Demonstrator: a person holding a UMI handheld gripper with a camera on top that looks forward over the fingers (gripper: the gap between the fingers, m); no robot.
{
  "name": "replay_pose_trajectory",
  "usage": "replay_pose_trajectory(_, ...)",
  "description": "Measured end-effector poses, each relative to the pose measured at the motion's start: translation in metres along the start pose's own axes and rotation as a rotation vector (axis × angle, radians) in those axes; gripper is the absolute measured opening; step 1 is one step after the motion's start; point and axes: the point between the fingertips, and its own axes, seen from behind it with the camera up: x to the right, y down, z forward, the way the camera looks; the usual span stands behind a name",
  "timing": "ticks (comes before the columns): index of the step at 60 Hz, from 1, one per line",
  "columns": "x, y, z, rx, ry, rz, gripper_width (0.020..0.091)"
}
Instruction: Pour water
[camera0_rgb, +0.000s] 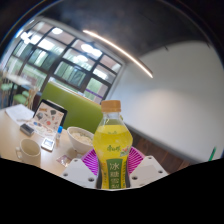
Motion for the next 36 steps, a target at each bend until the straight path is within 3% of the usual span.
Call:
replay_pose_trajectory(5, -0.014, -0.053, -0.004, 0.054, -0.001, -0.272, 0.0315)
replay_pose_trajectory(13, -0.063, -0.086, -0.002, 0.115, 0.033, -0.851, 0.0314)
replay_pose_trajectory(25, -0.137, -0.056, 0.017, 0.204, 0.064, -1.619, 0.0316)
replay_pose_trajectory(36, -0.153, -0.032, 0.018, 0.225, 0.004, -1.815, 0.0314)
